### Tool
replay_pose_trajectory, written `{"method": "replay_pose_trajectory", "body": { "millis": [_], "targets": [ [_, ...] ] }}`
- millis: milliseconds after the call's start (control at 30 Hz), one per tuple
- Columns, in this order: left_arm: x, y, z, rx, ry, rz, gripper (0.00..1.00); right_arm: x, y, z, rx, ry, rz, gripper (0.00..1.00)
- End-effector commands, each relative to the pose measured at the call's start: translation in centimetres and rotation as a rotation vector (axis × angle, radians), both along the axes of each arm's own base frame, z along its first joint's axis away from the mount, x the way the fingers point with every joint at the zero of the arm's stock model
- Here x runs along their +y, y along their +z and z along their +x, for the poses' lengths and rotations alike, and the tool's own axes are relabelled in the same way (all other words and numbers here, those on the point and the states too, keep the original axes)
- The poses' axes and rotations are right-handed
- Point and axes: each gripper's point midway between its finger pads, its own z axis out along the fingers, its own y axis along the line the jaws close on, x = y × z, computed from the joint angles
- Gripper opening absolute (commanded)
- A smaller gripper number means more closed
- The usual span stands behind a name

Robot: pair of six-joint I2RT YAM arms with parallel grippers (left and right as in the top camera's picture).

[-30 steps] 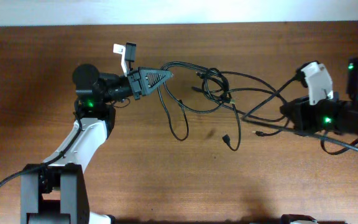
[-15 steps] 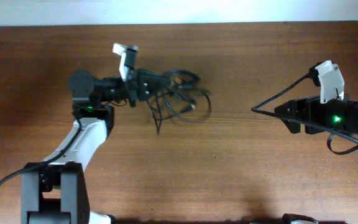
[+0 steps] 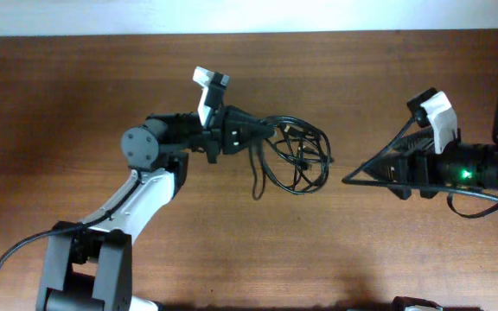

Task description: Untangle cables

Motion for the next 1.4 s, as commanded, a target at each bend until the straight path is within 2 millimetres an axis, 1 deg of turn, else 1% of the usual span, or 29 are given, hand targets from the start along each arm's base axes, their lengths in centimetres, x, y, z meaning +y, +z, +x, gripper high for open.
{"method": "replay_pose_trajectory", "body": {
  "millis": [0,133,233,300,400,467,500,567,600,700,767,867,933,967,1000,1067,1167,1233,1267,1367],
  "targets": [
    [-1.1,1.8,-0.4,-0.025,0.014,-0.073,0.00,0.6,-0.1,0.1,0.012,0.034,0.050,0.79],
    [-2.1,3.2,-1.3,-0.069,0.013,-0.139,0.00,1.4,-0.3,0.1,0.036,0.067,0.079,0.79],
    [-2.5,3.8,-1.2,-0.063,0.030,-0.174,0.00,2.5,-0.5,-0.1,0.049,0.110,0.080,0.78],
    [-2.8,4.0,-1.3,-0.062,0.028,-0.184,0.00,3.3,-0.9,-0.2,0.062,0.143,0.077,0.65],
    [-2.8,4.0,-1.3,-0.061,0.029,-0.185,0.00,4.0,-1.7,0.1,0.094,0.169,0.068,0.60],
    [-2.8,4.1,-1.3,-0.061,0.031,-0.188,0.00,4.4,-2.4,0.4,0.122,0.187,0.062,0.51],
    [-2.8,4.0,-1.3,-0.062,0.030,-0.188,0.00,4.7,-2.8,0.5,0.136,0.198,0.061,0.43],
    [-2.8,4.0,-1.3,-0.062,0.030,-0.187,0.00,5.1,-3.3,0.9,0.154,0.211,0.062,0.12],
    [-2.8,4.0,-1.3,-0.062,0.030,-0.187,0.00,5.2,-3.5,1.0,0.162,0.214,0.063,0.04],
    [-2.4,3.5,-1.0,-0.114,0.041,-0.165,0.00,5.1,-3.7,1.2,0.170,0.212,0.064,0.04],
    [-1.9,2.6,0.0,-0.094,0.059,-0.126,0.00,4.8,-3.1,1.1,0.149,0.202,0.063,0.04],
    [-0.1,-0.3,3.7,0.081,0.145,-0.037,0.00,3.8,-1.0,0.5,0.060,0.168,0.056,0.04],
    [1.6,-2.8,6.6,0.255,0.234,0.008,0.00,3.6,0.2,-0.1,-0.014,0.179,0.047,0.04],
    [2.6,-4.4,8.1,0.380,0.294,0.031,0.00,3.5,0.9,-0.6,-0.059,0.183,0.040,0.04],
    [3.4,-5.8,9.1,0.456,0.337,0.050,0.00,3.5,1.6,-0.9,-0.097,0.184,0.035,0.04],
    [3.8,-7.0,9.5,0.496,0.366,0.076,0.00,3.6,2.5,-1.2,-0.154,0.184,0.028,0.04],
    [3.8,-7.7,9.5,0.514,0.367,0.093,0.00,3.6,3.6,-1.2,-0.231,0.183,0.019,0.04],
    [4.0,-8.0,9.6,0.527,0.375,0.098,0.00,3.5,3.9,-1.2,-0.250,0.183,0.014,0.04],
    [4.3,-8.1,9.7,0.506,0.383,0.102,0.00,3.4,3.9,-1.2,-0.251,0.179,0.008,0.04],
    [5.3,-9.4,10.2,0.529,0.421,0.129,0.00,2.3,4.0,-0.7,-0.237,0.118,0.012,0.04]
  ]
}}
